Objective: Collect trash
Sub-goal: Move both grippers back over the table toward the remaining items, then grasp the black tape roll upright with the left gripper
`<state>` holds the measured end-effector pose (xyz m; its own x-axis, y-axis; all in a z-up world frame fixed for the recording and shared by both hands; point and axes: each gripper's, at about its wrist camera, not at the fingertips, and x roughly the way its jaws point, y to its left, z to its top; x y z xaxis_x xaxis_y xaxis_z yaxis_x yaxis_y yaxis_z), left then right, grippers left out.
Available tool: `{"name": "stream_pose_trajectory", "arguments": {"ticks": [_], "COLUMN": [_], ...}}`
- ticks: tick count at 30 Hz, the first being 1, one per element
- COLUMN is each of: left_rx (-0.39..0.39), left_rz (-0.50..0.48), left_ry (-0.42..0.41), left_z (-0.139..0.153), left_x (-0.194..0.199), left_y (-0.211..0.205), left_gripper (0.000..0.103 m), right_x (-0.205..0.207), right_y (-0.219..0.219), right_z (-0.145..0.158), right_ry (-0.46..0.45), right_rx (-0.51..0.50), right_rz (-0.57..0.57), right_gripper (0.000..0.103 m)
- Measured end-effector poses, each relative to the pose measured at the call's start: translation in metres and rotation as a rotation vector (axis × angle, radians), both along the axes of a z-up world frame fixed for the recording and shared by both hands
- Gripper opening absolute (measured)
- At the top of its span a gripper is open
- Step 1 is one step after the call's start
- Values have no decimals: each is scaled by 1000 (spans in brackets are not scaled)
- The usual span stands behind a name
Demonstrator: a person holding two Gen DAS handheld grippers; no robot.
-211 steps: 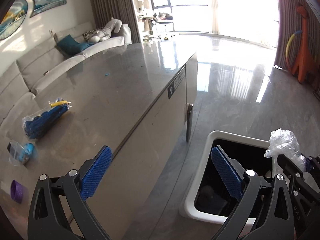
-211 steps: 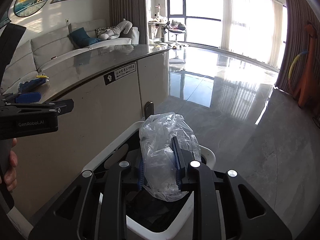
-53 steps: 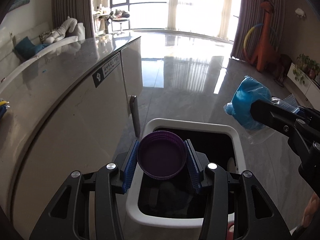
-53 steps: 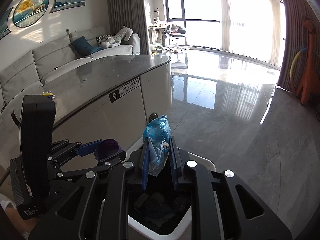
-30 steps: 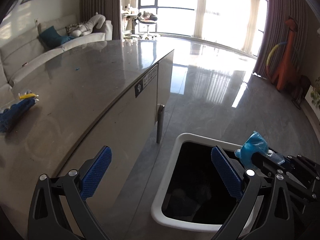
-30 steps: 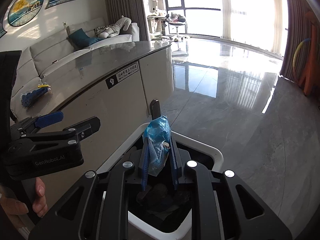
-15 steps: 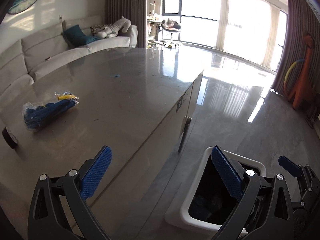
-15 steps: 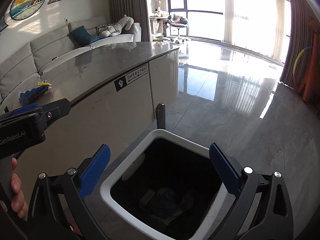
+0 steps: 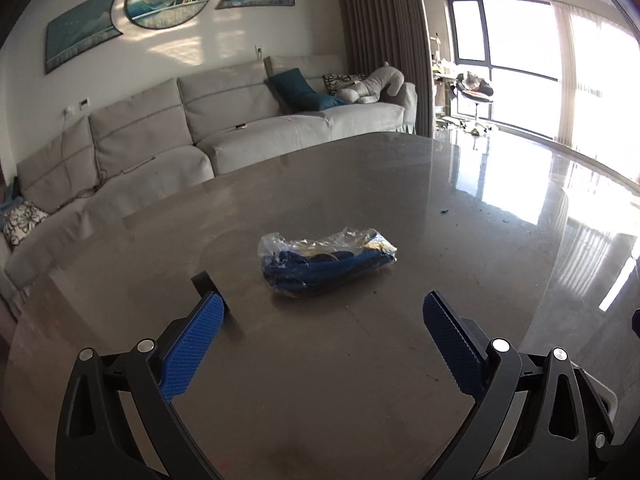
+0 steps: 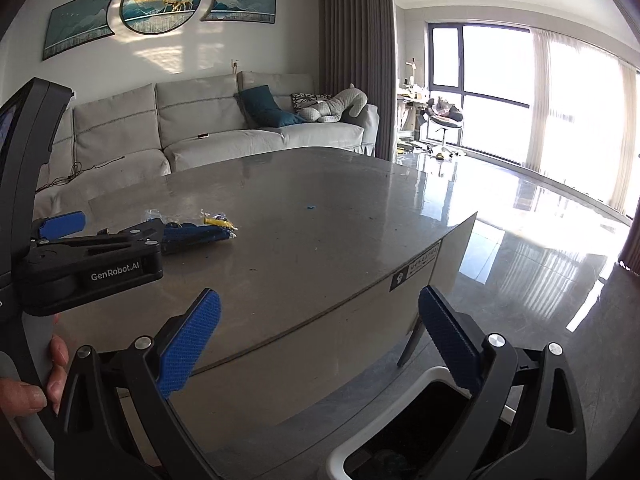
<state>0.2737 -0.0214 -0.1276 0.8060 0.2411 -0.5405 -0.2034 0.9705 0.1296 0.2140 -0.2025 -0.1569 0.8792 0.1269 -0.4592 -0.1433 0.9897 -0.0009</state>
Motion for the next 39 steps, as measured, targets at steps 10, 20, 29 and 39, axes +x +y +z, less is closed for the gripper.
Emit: {"name": "stream_pose_trajectory", "arguments": {"ticks": [10, 20, 29, 39], "left_rx": [-113, -61, -151, -218], "left_rz": [226, 346, 307, 203], "left_ry": [29, 128, 196, 149], "left_z": [0, -22, -45, -35], "left_x": [26, 63, 77, 51], "left_y": [102, 130, 141, 135], "left_gripper": [98, 98, 53, 17], "right_x": [57, 92, 98, 109], "right_y": [73, 107, 128, 134], "right_z": [1, 0, -1, -9], "right_ry": [26, 45, 37, 76], "right_rx": [-14, -38, -48, -10], "right_rz": [124, 187, 212, 210], "right_gripper": [98, 98, 98, 98]}}
